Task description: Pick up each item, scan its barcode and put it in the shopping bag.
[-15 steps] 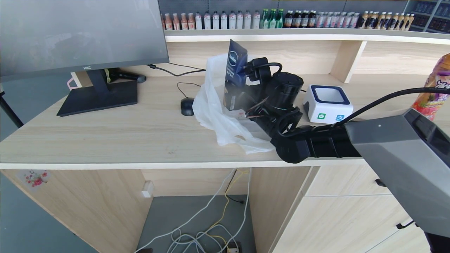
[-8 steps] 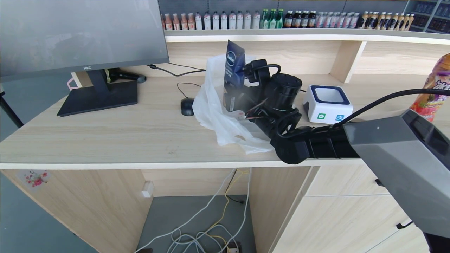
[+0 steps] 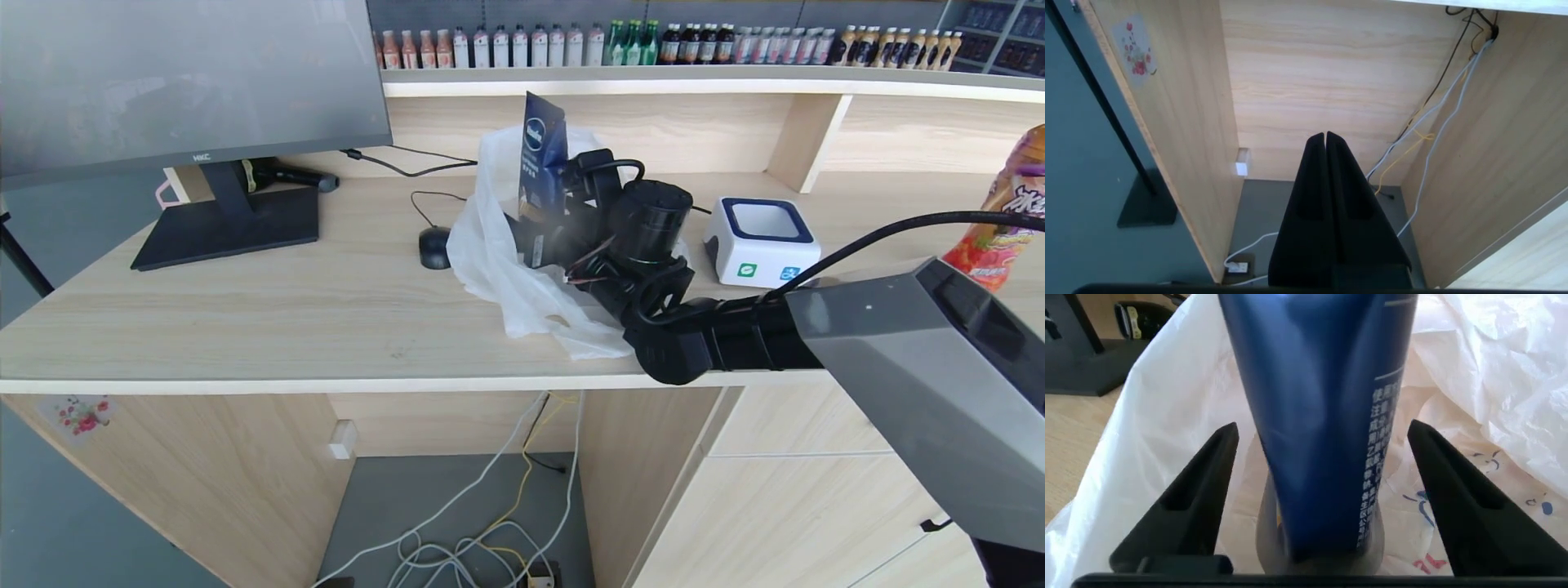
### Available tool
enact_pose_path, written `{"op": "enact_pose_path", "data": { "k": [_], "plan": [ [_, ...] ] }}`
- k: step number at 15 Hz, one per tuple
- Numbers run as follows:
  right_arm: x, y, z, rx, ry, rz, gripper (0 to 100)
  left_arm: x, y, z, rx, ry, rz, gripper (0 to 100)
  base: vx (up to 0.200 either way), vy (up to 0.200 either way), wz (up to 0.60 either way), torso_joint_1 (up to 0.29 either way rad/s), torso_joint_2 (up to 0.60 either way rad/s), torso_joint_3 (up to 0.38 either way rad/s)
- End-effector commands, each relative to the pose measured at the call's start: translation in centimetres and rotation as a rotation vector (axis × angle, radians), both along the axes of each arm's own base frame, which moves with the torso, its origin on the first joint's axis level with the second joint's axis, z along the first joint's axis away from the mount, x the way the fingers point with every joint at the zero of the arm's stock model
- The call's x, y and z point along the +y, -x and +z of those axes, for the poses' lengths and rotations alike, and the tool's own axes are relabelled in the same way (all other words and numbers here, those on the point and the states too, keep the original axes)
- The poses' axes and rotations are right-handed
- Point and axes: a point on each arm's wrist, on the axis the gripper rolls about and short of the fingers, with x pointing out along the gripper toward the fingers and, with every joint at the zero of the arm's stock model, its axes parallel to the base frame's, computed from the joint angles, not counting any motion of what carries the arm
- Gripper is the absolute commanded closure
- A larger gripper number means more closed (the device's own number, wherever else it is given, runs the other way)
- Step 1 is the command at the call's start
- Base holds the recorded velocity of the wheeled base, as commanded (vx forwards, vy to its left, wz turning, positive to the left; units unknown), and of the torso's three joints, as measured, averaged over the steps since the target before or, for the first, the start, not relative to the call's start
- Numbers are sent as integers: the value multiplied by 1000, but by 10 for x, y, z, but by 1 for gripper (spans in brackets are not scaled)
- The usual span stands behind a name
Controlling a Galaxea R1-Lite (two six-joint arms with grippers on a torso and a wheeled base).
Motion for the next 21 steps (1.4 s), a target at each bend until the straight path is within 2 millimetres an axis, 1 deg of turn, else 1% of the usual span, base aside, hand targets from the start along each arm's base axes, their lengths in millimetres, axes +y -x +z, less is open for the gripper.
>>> {"op": "enact_pose_path", "data": {
  "k": [1,4,6,8,10,11,13,14,16,17,18,20,21],
  "plan": [
    [-1,1,3,-10,-7,1,0,0,0,0,0,0,0,100,0,0,0,0,0,0],
    [-1,3,7,-18,-13,1,0,0,0,0,0,0,0,100,0,0,0,0,0,0],
    [-5,7,17,-31,-22,-13,0,0,0,0,0,0,0,100,0,0,0,0,0,0],
    [-11,17,27,-38,-34,-32,0,0,0,0,0,0,0,100,0,0,0,0,0,0],
    [-19,32,38,-41,-31,-35,0,0,0,0,0,0,0,100,0,0,0,0,0,0],
    [-27,44,43,-35,-23,-36,0,0,0,0,0,0,0,100,0,0,0,0,0,0],
    [-39,60,49,-71,-43,-36,0,0,0,0,0,0,0,100,0,0,0,0,0,0],
    [-46,71,49,-84,-52,-38,0,0,0,0,0,0,0,100,0,0,0,0,0,0],
    [-66,100,46,-73,-40,-38,0,0,0,0,0,0,0,100,0,0,0,0,0,0],
    [-73,110,46,-69,-38,-40,0,0,0,0,0,0,0,100,0,0,0,0,0,0],
    [-90,127,43,-66,-39,-50,0,0,0,0,0,0,0,100,0,0,0,0,0,0],
    [-107,148,33,-73,-53,-58,0,0,0,0,0,-3,0,100,0,0,0,0,0,0],
    [-116,161,18,-67,-72,-52,0,0,0,0,0,-3,0,100,0,0,0,0,0,0]
  ]
}}
